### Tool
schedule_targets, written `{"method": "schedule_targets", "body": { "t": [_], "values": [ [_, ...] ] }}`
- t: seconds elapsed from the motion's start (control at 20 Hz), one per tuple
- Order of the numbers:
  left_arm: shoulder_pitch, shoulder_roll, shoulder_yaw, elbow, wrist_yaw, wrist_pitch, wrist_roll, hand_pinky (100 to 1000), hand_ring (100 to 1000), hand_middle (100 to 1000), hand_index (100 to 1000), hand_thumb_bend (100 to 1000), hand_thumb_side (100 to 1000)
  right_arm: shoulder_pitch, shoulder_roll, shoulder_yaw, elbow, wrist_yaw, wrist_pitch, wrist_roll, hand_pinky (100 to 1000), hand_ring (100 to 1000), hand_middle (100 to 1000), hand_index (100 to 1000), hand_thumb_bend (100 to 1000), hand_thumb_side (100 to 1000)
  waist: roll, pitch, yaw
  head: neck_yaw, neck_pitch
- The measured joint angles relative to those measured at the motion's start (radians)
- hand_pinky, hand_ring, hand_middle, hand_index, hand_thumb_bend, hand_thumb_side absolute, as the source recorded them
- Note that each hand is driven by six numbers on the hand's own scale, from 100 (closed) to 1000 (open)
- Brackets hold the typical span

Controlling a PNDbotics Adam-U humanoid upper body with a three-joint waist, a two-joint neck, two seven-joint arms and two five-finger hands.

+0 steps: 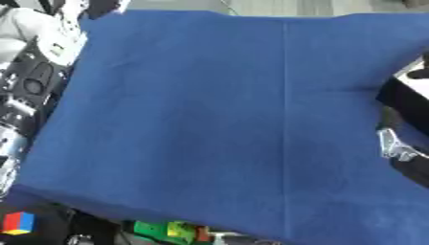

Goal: Pick up the objects with one hand, pass them to the other hand, and then place them into the box on the other side of the table.

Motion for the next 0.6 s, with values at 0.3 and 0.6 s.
{"method": "schedule_targets", "body": {
  "t": [0.3, 0.6],
  "values": [
    [0.084, -0.123, -0.128, -0.151, 0.087, -0.092, -0.091, 445, 413, 438, 660, 100, 329, -0.058, 0.001, 0.051, 0.001, 0.029, -0.03, 0.073, 849, 873, 781, 975, 100, 100, -0.006, -0.068, 0.012, -0.081, 0.003],
    [0.163, -0.226, -0.273, -0.297, 0.105, -0.181, -0.18, 452, 419, 444, 664, 100, 304, -0.122, 0.002, 0.087, 0.0, 0.052, -0.062, 0.153, 902, 949, 902, 1000, 100, 100, -0.011, -0.075, 0.019, -0.125, 0.007]
  ]
}}
